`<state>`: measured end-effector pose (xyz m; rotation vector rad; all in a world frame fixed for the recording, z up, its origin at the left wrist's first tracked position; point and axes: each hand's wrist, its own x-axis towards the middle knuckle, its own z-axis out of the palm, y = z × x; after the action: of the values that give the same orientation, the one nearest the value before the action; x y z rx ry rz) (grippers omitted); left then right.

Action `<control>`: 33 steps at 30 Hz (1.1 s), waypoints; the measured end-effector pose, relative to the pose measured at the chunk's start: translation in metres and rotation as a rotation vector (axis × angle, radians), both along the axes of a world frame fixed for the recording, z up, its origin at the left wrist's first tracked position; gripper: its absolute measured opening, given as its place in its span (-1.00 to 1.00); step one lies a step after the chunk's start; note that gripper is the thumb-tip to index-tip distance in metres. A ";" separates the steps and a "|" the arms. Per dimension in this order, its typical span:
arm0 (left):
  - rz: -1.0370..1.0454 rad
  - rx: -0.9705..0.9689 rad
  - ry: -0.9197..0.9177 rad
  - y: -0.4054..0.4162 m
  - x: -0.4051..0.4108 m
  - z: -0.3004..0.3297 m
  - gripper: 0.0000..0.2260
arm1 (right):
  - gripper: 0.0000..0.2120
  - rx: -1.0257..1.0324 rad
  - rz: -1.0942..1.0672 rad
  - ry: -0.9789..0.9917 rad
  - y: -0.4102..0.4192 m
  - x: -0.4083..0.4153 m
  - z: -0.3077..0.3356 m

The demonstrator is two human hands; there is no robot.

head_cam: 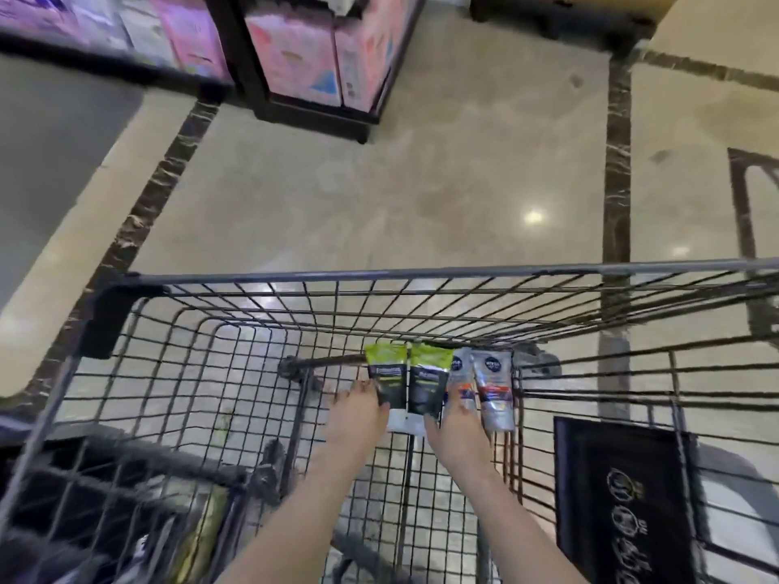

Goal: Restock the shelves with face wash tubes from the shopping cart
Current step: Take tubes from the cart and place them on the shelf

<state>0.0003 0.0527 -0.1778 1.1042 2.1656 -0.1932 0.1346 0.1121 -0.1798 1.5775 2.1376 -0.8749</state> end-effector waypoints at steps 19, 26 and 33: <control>0.735 0.226 -0.323 0.009 0.012 -0.060 -0.45 | -0.44 -0.170 -0.813 0.414 -0.013 -0.024 -0.073; 0.810 0.344 -0.438 -0.003 0.006 -0.025 -0.50 | -0.58 -0.317 -0.928 0.597 -0.015 -0.011 -0.032; 0.873 0.531 -0.481 -0.018 0.012 0.043 -0.58 | -0.70 -0.367 -0.912 0.853 -0.020 -0.006 0.038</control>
<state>0.0127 0.0351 -0.1348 0.2977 2.0711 0.9750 0.1290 0.0924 -0.1417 2.2041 1.3673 -2.4109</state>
